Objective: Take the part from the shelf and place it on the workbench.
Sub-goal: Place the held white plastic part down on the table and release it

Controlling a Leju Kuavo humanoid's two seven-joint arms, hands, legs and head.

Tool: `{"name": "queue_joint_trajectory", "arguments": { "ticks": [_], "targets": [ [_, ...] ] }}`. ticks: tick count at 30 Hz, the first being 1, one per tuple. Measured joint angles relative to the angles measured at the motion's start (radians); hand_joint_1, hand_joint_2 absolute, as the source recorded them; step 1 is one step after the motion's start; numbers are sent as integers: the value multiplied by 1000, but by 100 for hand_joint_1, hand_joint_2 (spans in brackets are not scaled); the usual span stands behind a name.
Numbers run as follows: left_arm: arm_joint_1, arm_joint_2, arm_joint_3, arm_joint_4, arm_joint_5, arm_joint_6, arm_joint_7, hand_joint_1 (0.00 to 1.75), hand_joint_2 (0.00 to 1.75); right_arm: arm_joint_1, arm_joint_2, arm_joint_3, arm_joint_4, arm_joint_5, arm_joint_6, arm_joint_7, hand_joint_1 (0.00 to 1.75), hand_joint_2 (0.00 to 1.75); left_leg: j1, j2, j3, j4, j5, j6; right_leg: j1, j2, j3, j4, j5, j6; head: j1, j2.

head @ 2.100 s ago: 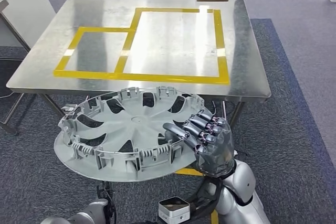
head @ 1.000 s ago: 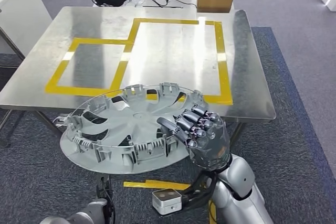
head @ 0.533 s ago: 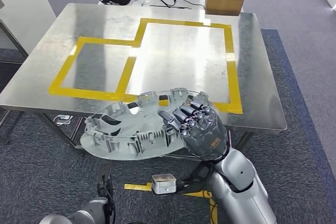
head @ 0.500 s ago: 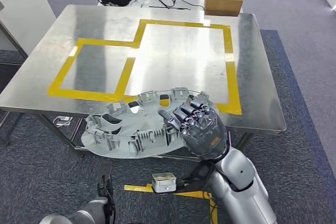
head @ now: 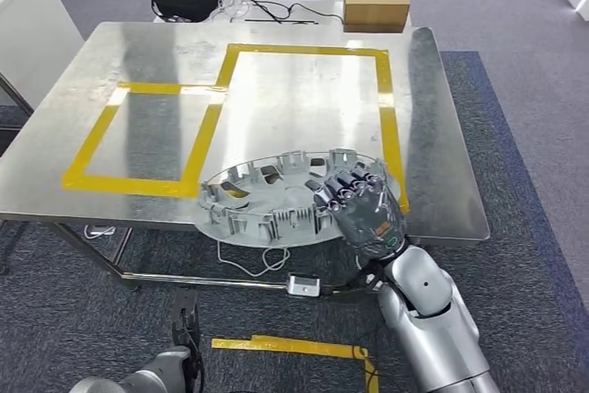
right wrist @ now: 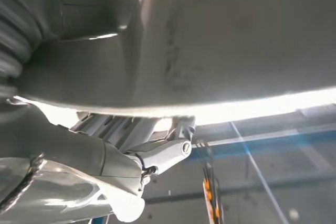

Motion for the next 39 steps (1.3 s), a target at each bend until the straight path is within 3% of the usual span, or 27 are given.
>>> {"name": "queue_joint_trajectory", "arguments": {
  "ticks": [1, 5, 7, 9, 10, 11, 12, 14, 15, 17, 20, 22, 24, 25, 26, 27, 29, 31, 34, 36, 39],
  "targets": [
    [-1, 0, 1, 0, 0, -4, 0, 0, 0, -7, 0, -20, 24, 11, -1, 0, 175, 175, -2, 0, 10, -27, 3, 5, 1, 0, 0, -1, -2, 5, 0, 0],
    [-2, -1, 5, 0, -3, -8, -8, 0, 0, -27, -1, -103, 98, 74, -4, 26, 175, 175, 0, -1, 23, -48, -8, 27, 2, -3, -8, 9, -18, 27, 2, 0],
    [-4, -2, 7, 0, -4, -9, -12, 0, 0, -41, -6, -130, 133, 94, -5, 46, 175, 175, 3, -1, 30, -53, -9, 37, 0, -4, -53, 93, -58, 36, 4, 0],
    [-3, -3, 8, 0, -5, -11, -15, 0, 0, -49, -13, -153, 168, 102, -6, 63, 175, 175, 3, 0, 31, -53, -12, 43, -1, -4, -131, 228, -105, 42, 5, 0],
    [-2, -3, 9, 0, -5, -14, -15, 0, 0, -50, -18, -162, 186, 105, -7, 71, 175, 175, 2, -1, 31, -53, -14, 44, -1, -4, -161, 272, -112, 44, 5, 0],
    [-1, -2, 9, 0, -5, -16, -15, 0, 0, -51, -23, -171, 202, 108, -8, 79, 175, 175, 2, -2, 33, -52, -16, 45, -1, -4, -174, 280, -98, 44, 5, 0],
    [0, -2, 10, 0, -5, -19, -15, 0, 0, -53, -28, -179, 217, 110, -9, 86, 175, 175, 2, -3, 35, -52, -18, 44, -1, -4, -166, 247, -66, 43, 5, 0],
    [0, -1, 11, 0, -6, -25, -16, 0, 0, -60, -37, -197, 246, 110, -11, 95, 175, 175, 0, -5, 41, -50, -24, 39, 0, -7, -106, 110, 9, 38, 5, 0],
    [0, 0, 12, 0, -7, -27, -16, 0, 0, -65, -40, -206, 260, 110, -12, 97, 175, 175, -1, -5, 43, -48, -27, 35, 1, -7, -76, 51, 30, 34, 5, 0],
    [1, 1, 14, 0, -9, -30, -18, 0, 0, -71, -46, -225, 291, 108, -12, 100, 175, 175, -5, -5, 45, -49, -30, 25, 4, -7, -46, 1, 34, 25, 4, 0],
    [2, 5, 18, 0, -10, -35, -19, 0, 0, -77, -51, -255, 334, 101, -13, 107, 175, 175, -3, -4, 47, -43, -39, 10, 1, -8, -36, -7, 35, 8, 3, 0],
    [3, 8, 23, 0, -11, -38, -19, 0, 0, -87, -54, -275, 360, 94, -14, 110, 175, 175, -1, -3, 16, 32, -83, -1, -4, -10, -29, -11, 35, -2, 0, 0],
    [6, 11, 26, 0, -11, -40, -19, 0, 0, -97, -58, -292, 389, 89, -13, 112, 175, 175, 1, -2, -46, 167, -142, -8, -4, -10, -26, -11, 32, -7, -2, 0],
    [9, 13, 27, 0, -11, -41, -20, 0, 0, -101, -59, -300, 404, 87, -13, 113, 175, 175, 2, -2, -70, 217, -157, -9, -4, -10, -25, -11, 31, -8, -2, 0],
    [12, 14, 28, 0, -11, -42, -20, 0, 0, -106, -62, -307, 421, 82, -13, 113, 175, 175, 2, -2, -79, 234, -152, -10, -4, -9, -23, -11, 31, -8, -2, 0],
    [13, 15, 29, 0, -11, -43, -21, 0, 0, -112, -66, -316, 440, 76, -12, 111, 175, 175, 2, -2, -68, 210, -129, -8, -4, -8, -21, -10, 30, -7, -2, 0],
    [13, 19, 32, 0, -11, -45, -23, 0, 0, -128, -71, -334, 476, 56, -12, 108, 175, 175, 1, -2, -5, 78, -60, -2, -3, -6, -15, -10, 28, -3, -2, 0],
    [12, 20, 33, 0, -11, -48, -27, 0, 0, -145, -78, -354, 518, 34, -12, 107, 175, 175, -1, -2, 46, -29, -29, 7, 1, -7, -14, -9, 24, 7, -1, 0],
    [14, 20, 33, 0, -11, -50, -31, 0, 0, -155, -95, -381, 583, 2, -11, 102, 175, 175, -4, -4, 51, -53, -26, 24, 1, -10, -19, -11, 25, 25, 2, 0],
    [16, 22, 34, 0, -11, -51, -33, 0, 0, -162, -105, -394, 612, -10, -11, 97, 175, 175, -2, -3, 52, -57, -20, 37, -2, -9, -38, 17, 6, 36, 4, 0],
    [15, 21, 36, 0, -11, -51, -33, 0, 0, -172, -116, -407, 653, -26, -9, 95, 175, 175, -1, 1, 52, -59, -20, 48, -4, -9, -128, 196, -78, 47, 6, 0]
  ]
}}
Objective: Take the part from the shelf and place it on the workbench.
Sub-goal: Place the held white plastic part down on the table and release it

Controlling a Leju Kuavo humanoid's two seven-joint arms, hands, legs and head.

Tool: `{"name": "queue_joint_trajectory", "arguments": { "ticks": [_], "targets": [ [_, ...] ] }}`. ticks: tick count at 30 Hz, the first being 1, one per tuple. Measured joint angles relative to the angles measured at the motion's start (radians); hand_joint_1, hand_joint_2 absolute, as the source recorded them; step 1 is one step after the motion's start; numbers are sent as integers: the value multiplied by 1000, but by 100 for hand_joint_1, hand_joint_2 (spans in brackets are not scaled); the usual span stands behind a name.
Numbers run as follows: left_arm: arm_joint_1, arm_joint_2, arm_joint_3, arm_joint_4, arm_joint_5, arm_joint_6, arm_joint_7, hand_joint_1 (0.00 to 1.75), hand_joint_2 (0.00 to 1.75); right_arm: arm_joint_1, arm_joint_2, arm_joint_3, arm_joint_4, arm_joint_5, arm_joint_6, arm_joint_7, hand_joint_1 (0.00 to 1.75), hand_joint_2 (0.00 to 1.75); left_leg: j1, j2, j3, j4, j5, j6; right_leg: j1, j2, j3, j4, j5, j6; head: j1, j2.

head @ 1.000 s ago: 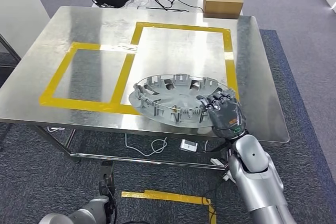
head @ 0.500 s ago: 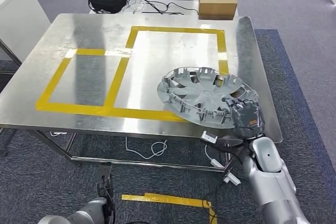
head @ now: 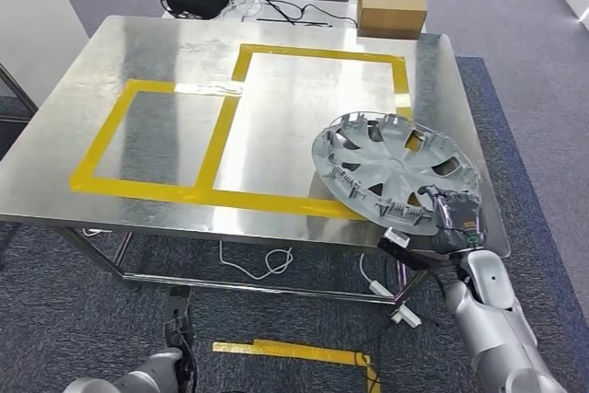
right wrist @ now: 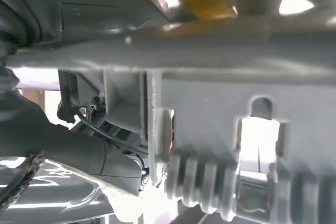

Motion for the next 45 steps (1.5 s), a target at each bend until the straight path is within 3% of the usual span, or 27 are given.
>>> {"name": "queue_joint_trajectory", "arguments": {
  "ticks": [1, 2, 3, 5, 7, 10, 12, 13, 15, 17, 18, 19, 21, 22, 23, 27, 29, 31, 32, 33, 34, 36, 37, 39, 42, 43, 45],
  "targets": [
    [0, -1, 1, 0, 0, 0, 0, 0, 0, -3, -2, -4, 16, -9, 5, 0, 175, 175, 0, 0, 0, 0, -1, 1, 0, 0, -31, 58, -17, 2, 0, 0],
    [1, -1, 2, 0, 0, 0, 0, 0, 0, -7, -5, -8, 33, -17, 11, 1, 175, 175, 0, 0, 1, 0, -2, 2, -1, 0, -48, 85, -17, 4, 0, 0],
    [1, -2, 3, 0, -1, 0, 0, 0, 0, -14, -8, -11, 48, -23, 19, 1, 175, 175, 0, -1, 2, 1, -3, 1, -1, 0, -45, 71, 4, 3, 0, 0],
    [1, -2, 5, 0, -4, 0, 0, 0, 0, -40, -15, -15, 74, -21, 38, 6, 175, 175, -1, -2, 7, 1, -7, -3, 0, -1, 12, -56, 78, -3, 0, 0],
    [-1, -4, 5, 0, -7, 0, 1, 0, 0, -77, -19, -15, 95, -9, 60, 14, 175, 175, -5, -2, 7, 4, -12, -11, 2, 0, 74, -174, 118, -11, -1, 0],
    [-6, -9, 6, 0, -15, 3, 6, 0, 0, -119, -18, -8, 116, 7, 80, 7, 175, 175, -7, -2, 5, 5, -12, -26, 5, 2, 91, -204, 118, -26, -3, 0],
    [-9, -11, 6, 0, -22, 6, 11, 0, 0, -142, -11, 5, 121, 17, 91, -3, 175, 175, -5, -2, -2, 25, -29, -37, 1, 2, 95, -209, 120, -38, -5, 0],
    [-11, -11, 6, 0, -24, 7, 13, 0, 0, -154, -4, 14, 123, 23, 99, -5, 175, 175, -4, -1, -18, 63, -51, -43, -1, 2, 97, -211, 121, -43, -6, 0],
    [-15, -13, 6, 0, -29, 8, 17, 0, 0, -174, 13, 33, 126, 30, 113, -6, 175, 175, -1, -1, -79, 194, -114, -52, -2, 4, 98, -211, 120, -50, -10, 0],
    [-16, -16, 6, 0, -34, 9, 19, 0, 0, -184, 27, 51, 128, 33, 123, -13, 175, 175, 1, -1, -132, 294, -140, -57, -1, 5, 99, -211, 119, -52, -10, 0],
    [-16, -17, 6, 0, -36, 10, 20, 0, 0, -188, 34, 60, 129, 31, 126, -21, 175, 175, 1, -1, -134, 290, -123, -57, -1, 6, 100, -210, 118, -51, -10, 0],
    [-17, -18, 6, 0, -38, 10, 20, 0, 0, -193, 42, 67, 130, 28, 128, -30, 175, 175, 1, -1, -117, 246, -88, -55, -1, 7, 101, -209, 117, -50, -10, 0],
    [-20, -19, 6, 0, -41, 13, 21, 0, 0, -207, 61, 82, 130, 15, 131, -50, 175, 175, -1, 0, -57, 106, -13, -46, 1, 9, 103, -206, 112, -46, -10, 0],
    [-23, -20, 6, 0, -42, 14, 21, 0, 0, -215, 70, 89, 130, 9, 134, -57, 175, 175, -2, 0, -34, 50, 6, -41, 3, 10, 102, -204, 111, -43, -10, 0],
    [-26, -22, 6, 0, -43, 16, 21, 0, 0, -222, 78, 95, 130, 3, 137, -64, 175, 175, -4, 0, -22, 19, 11, -37, 4, 10, 99, -203, 111, -40, -9, 0],
    [-31, -29, 5, 0, -51, 19, 24, 0, 0, -238, 103, 128, 124, -3, 144, -76, 175, 175, -2, 1, -17, 1, 10, -20, 4, 8, 85, -191, 99, -21, -8, 0],
    [-36, -34, 5, 0, -56, 21, 26, 0, 0, -247, 111, 148, 119, 0, 145, -80, 175, 175, 3, 2, -13, -5, 13, -12, 2, 7, 42, -108, 53, -12, -6, 0],
    [-38, -37, 5, 0, -59, 23, 30, 0, 0, -252, 116, 168, 119, 6, 145, -87, 175, 175, 3, 2, -13, -4, 12, -9, 0, 6, -28, 33, -3, -5, -4, 0],
    [-38, -39, 5, 0, -60, 23, 32, 0, 0, -251, 118, 178, 119, 9, 145, -89, 175, 175, 3, 2, -13, -4, 11, -8, -1, 6, -55, 83, -15, -3, -4, 0],
    [-38, -40, 4, 0, -60, 24, 33, 0, 0, -251, 119, 187, 119, 13, 145, -90, 175, 175, 3, 1, -12, -3, 10, -8, -2, 6, -67, 97, -6, -2, -4, 0],
    [-38, -41, 4, 0, -60, 24, 34, 0, 0, -251, 121, 196, 119, 16, 145, -89, 175, 175, 4, 1, -11, -2, 8, -10, -3, 5, -58, 68, 22, -1, -4, 0],
    [-40, -43, 4, 0, -61, 25, 34, 0, 0, -256, 126, 213, 118, 21, 145, -87, 175, 175, 5, 0, -10, 4, 1, -18, -5, 3, 3, -68, 94, 1, -4, 0],
    [-42, -43, 4, 0, -62, 24, 34, 0, 0, -258, 129, 221, 118, 24, 145, -86, 175, 175, 4, 0, -11, 10, -3, -23, -5, 3, 34, -130, 114, -1, -4, 0],
    [-44, -44, 4, 0, -65, 24, 34, 0, 0, -260, 134, 234, 118, 28, 146, -82, 175, 175, 0, 0, -16, 17, -6, -33, -3, 4, 62, -180, 118, -10, -3, 0],
    [-45, -43, 4, 0, -67, 24, 35, 0, 0, -259, 137, 247, 118, 30, 149, -74, 175, 175, 1, 1, -19, 24, -13, -43, -2, 5, 66, -180, 117, -32, -5, 0],
    [-46, -43, 4, 0, -68, 24, 35, 0, 0, -260, 137, 251, 118, 30, 149, -74, 175, 175, 2, 1, -27, 45, -28, -47, -3, 5, 68, -181, 116, -39, -7, 0],
    [-46, -43, 4, 0, -68, 24, 35, 0, 0, -262, 139, 257, 118, 30, 149, -75, 175, 175, 2, 2, -72, 148, -81, -54, -4, 4, 72, -182, 114, -48, -9, 0]
  ]
}}
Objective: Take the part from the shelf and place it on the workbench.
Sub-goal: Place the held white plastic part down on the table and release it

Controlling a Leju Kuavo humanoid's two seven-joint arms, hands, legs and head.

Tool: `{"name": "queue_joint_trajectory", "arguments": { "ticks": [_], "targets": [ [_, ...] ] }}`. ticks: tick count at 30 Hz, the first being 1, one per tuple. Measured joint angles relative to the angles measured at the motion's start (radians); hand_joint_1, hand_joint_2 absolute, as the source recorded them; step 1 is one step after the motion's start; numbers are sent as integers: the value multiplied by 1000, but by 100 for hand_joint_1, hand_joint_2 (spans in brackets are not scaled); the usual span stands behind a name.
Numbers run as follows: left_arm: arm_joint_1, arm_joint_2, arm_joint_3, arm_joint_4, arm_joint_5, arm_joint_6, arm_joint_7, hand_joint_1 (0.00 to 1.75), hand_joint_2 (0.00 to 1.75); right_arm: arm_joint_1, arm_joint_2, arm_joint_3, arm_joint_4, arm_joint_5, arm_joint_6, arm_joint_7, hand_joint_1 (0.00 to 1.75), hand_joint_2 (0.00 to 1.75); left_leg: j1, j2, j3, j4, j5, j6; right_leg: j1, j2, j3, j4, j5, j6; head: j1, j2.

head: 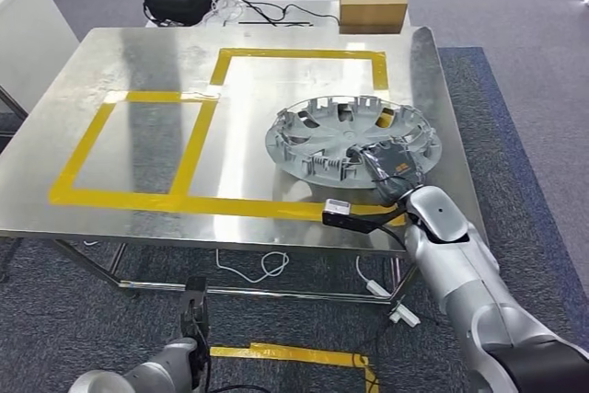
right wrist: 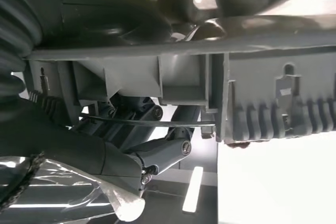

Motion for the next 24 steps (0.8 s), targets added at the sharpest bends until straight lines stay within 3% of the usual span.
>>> {"name": "queue_joint_trajectory", "arguments": {
  "ticks": [1, 3, 4, 5, 7, 9, 11, 14, 17, 19, 20, 22, 24],
  "targets": [
    [1, 0, 0, 0, 0, 0, 0, 0, 0, 0, 0, 2, 0, 0, 0, 0, 175, 175, 0, 0, -33, 70, -29, -1, 1, 0, 1, 0, -1, -2, -1, 0],
    [3, 0, 0, 0, 0, -1, 0, 0, 87, 2, 1, 6, 1, 0, 0, 0, 87, 87, 0, 0, -80, 162, -51, 0, 5, 1, 2, 0, -2, -4, -1, 0],
    [4, 0, 0, 0, 0, -2, 0, 0, 131, 3, 1, 8, 1, 0, 0, 0, 44, 44, -1, 0, -80, 156, -34, 4, 7, 2, 3, 0, -2, -5, -1, 0],
    [4, 0, 0, 0, -1, -4, 0, 0, 175, 3, 1, 10, 1, 0, 0, 0, 0, 0, -2, 0, -61, 111, 1, 11, 10, 3, 5, 0, -3, -6, -1, 0],
    [3, 2, -1, 0, -4, -8, -1, 0, 175, 2, 0, 14, 1, -3, 0, 0, 0, 0, -8, 0, -2, -22, 72, 29, 14, 4, 10, 0, -6, -6, 0, 0],
    [1, 3, -2, 0, -6, -9, -3, 0, 87, 2, 0, 19, 1, -11, -1, 0, 0, 0, -14, 1, 35, -105, 92, 40, 16, 4, 7, 0, -6, -2, 0, 0],
    [1, 3, -2, 0, -6, -6, -6, 0, 0, 2, 0, 25, 1, -21, -2, 0, 0, 0, -17, 1, 40, -124, 84, 42, 15, 4, 2, -1, -4, 7, -1, 0],
    [-1, 2, -2, 0, -3, 3, -2, 0, 0, 1, -2, 30, 1, -37, -5, -2, 0, 0, -9, 2, 49, -141, 91, 46, 13, 3, -19, 33, -29, 25, 2, 0],
    [0, 1, -2, 0, -1, 2, 9, 0, 0, 7, -7, 34, 1, -46, -8, -3, 0, 0, -7, 3, 51, -145, 93, 51, 8, 2, -107, 210, -109, 41, 7, 0],
    [2, 1, -2, 0, -1, 1, 13, 0, 0, 16, -10, 36, 3, -47, -8, -2, 0, 0, -7, 2, 51, -144, 93, 52, 4, 2, -145, 278, -119, 48, 7, 0],
    [3, 1, -2, 0, -1, 0, 15, 0, 0, 18, -11, 37, 3, -48, -8, -2, 0, 0, -6, 2, 51, -143, 92, 51, 2, 1, -138, 258, -98, 49, 7, 0],
    [2, 1, -2, 0, -1, -3, 16, 0, 0, 15, -12, 41, 3, -49, -8, 0, 0, 0, -5, 2, 51, -139, 89, 45, -2, -2, -80, 133, -32, 51, 8, 0],
    [1, 1, -2, 0, 0, -7, 13, 0, 0, 13, -13, 44, 3, -51, -9, 0, 0, 0, -9, 2, 48, -132, 84, 35, -1, -4, -20, 24, 0, 45, 8, 0]
  ]
}}
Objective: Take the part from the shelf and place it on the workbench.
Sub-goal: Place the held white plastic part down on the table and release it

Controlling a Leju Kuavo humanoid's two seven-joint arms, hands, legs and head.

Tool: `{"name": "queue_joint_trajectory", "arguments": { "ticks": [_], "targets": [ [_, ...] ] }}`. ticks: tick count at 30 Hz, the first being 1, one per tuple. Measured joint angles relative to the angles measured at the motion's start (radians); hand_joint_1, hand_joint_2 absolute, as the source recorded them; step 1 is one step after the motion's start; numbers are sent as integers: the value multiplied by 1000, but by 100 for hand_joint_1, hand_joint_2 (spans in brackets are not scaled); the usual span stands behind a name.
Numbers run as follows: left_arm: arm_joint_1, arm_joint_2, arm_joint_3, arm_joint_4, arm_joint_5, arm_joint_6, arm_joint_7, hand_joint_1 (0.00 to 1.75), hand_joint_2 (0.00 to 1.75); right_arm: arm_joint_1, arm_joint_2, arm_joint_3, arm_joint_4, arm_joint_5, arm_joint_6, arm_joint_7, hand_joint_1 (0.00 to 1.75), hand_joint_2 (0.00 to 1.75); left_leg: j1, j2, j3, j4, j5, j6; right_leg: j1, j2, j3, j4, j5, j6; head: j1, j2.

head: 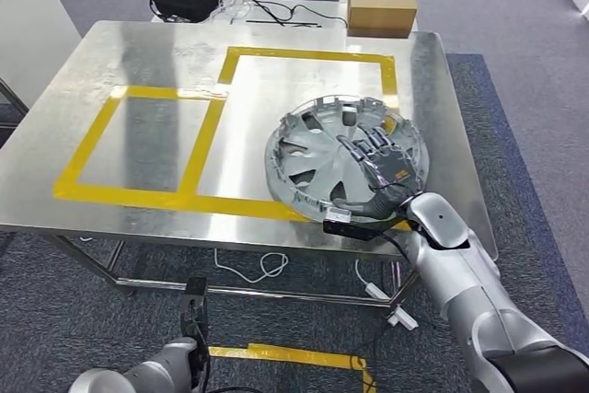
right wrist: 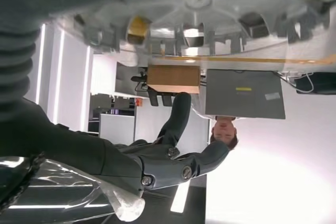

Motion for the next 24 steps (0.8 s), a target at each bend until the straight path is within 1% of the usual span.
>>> {"name": "queue_joint_trajectory", "arguments": {
  "ticks": [1, 3, 4, 5, 6, 7, 8, 9, 10, 11, 12, 13, 14, 15, 16, 17, 19, 20, 21, 22, 24],
  "targets": [
    [0, 0, 0, 0, 1, -2, -3, 0, 0, 1, -1, 2, 0, -1, -1, 0, 0, 0, -2, 0, -2, 2, 0, -5, 1, 0, 12, -20, 0, -7, -1, 0],
    [1, 1, 0, 0, 2, -3, -7, 0, 0, 2, -3, 6, 0, -3, -2, 0, 0, 0, -1, 0, -4, 2, 0, -14, 4, 2, 17, -24, 0, -22, -3, 0],
    [1, 1, 0, 0, 3, -4, -8, 0, 0, 2, -4, 7, 0, -3, -3, 0, 0, 0, 0, 0, -5, 7, -4, -19, 3, 2, 18, -25, 1, -29, -3, 0],
    [0, 1, 0, 0, 3, -4, -9, 0, 0, 1, -4, 8, 0, -3, -3, 0, 0, 0, 1, 0, -11, 24, -17, -24, 2, 2, 19, -26, 2, -35, -5, 0],
    [0, 1, 0, 0, 3, -5, -10, 0, 0, 1, -4, 9, 0, -3, -3, 0, 0, 0, 2, 0, -26, 59, -40, -29, 0, 2, 21, -27, 3, -40, -6, 0],
    [0, 1, 0, 0, 3, -5, -10, 0, 0, 0, -4, 10, 0, -3, -3, 0, 0, 0, 3, 1, -50, 115, -70, -33, 0, 2, 22, -27, 2, -43, -7, 0],
    [1, 1, 0, 0, 3, -5, -11, 0, 0, 1, -4, 11, 0, -3, -3, 0, 0, 0, 4, 1, -81, 185, -100, -36, 0, 2, 22, -27, 1, -46, -8, 0],
    [3, 1, 0, 0, 3, -6, -12, 0, 0, 2, -4, 12, 0, -4, -3, 0, 0, 0, 5, 1, -110, 247, -122, -38, 1, 2, 22, -27, 1, -47, -8, 0],
    [5, 2, 0, 0, 4, -6, -13, 0, 0, 3, -4, 13, 0, -4, -3, 0, 0, 0, 5, 1, -127, 284, -128, -38, 1, 2, 23, -27, 0, -48, -8, 0],
    [6, 2, 0, 0, 6, -6, -13, 0, 0, 4, -4, 14, 0, -6, -4, 0, 0, 0, 5, 1, -127, 282, -115, -37, 1, 3, 24, -27, 0, -48, -8, 0],
    [7, 2, 0, 0, 7, -7, -14, 0, 0, 5, -4, 14, 0, -9, -4, 0, 0, 0, 5, 1, -108, 241, -85, -34, 1, 4, 25, -26, 0, -47, -8, 0],
    [6, 3, 0, 0, 8, -7, -14, 0, 0, 5, -4, 15, 0, -13, -4, 0, 0, 0, 5, 1, -76, 173, -47, -30, 1, 5, 27, -26, -1, -46, -8, 0],
    [5, 3, 0, 0, 8, -7, -15, 0, 0, 4, -4, 15, 0, -18, -5, 0, 0, 0, 3, 1, -43, 106, -20, -26, 3, 5, 28, -26, -2, -44, -8, 0],
    [4, 3, 0, 0, 8, -8, -15, 0, 0, 4, -4, 16, 0, -23, -7, 0, 0, 0, 2, 0, -17, 52, -5, -22, 4, 5, 27, -25, -2, -40, -8, 0],
    [3, 3, 0, 0, 8, -8, -15, 0, 0, 3, -5, 16, 0, -27, -10, 0, 0, 0, 0, 0, -4, 21, -1, -20, 6, 5, 25, -25, -2, -36, -7, 0],
    [3, 3, 0, 0, 9, -8, -16, 0, 0, 4, -5, 17, 0, -33, -14, -1, 0, 0, -2, 0, -1, 12, -6, -17, 7, 5, 24, -26, -1, -31, -7, 0],
    [4, 3, 1, 0, 9, -9, -18, 0, 0, 4, -6, 18, -2, -48, -24, -7, 0, 0, 0, -1, -1, 5, -3, -8, 6, 4, 20, -28, -1, -19, -7, 0],
    [4, 3, 1, 0, 10, -8, -19, 0, 0, 5, -7, 18, -5, -61, -33, -13, 0, 0, 2, -1, 1, 1, -1, -2, 5, 4, 15, -20, -8, -14, -7, 0],
    [3, 3, 1, 0, 10, -8, -21, 0, 0, 5, -8, 19, -9, -76, -44, -22, 0, 0, 4, 0, 3, -3, 3, 5, 5, 4, 2, 6, -26, -10, -5, 0],
    [3, 2, 2, 0, 10, -8, -21, 0, 0, 6, -9, 20, -14, -95, -56, -32, 0, 0, 5, 1, 5, -5, 6, 10, 4, 3, -20, 51, -53, -6, -3, 0],
    [4, 2, 2, 0, 11, -8, -16, 0, 0, 19, -11, 21, -30, -144, -82, -57, 0, 0, 5, 1, 3, -4, 9, 16, 4, 3, -77, 181, -116, -1, -1, 0]
  ]
}}
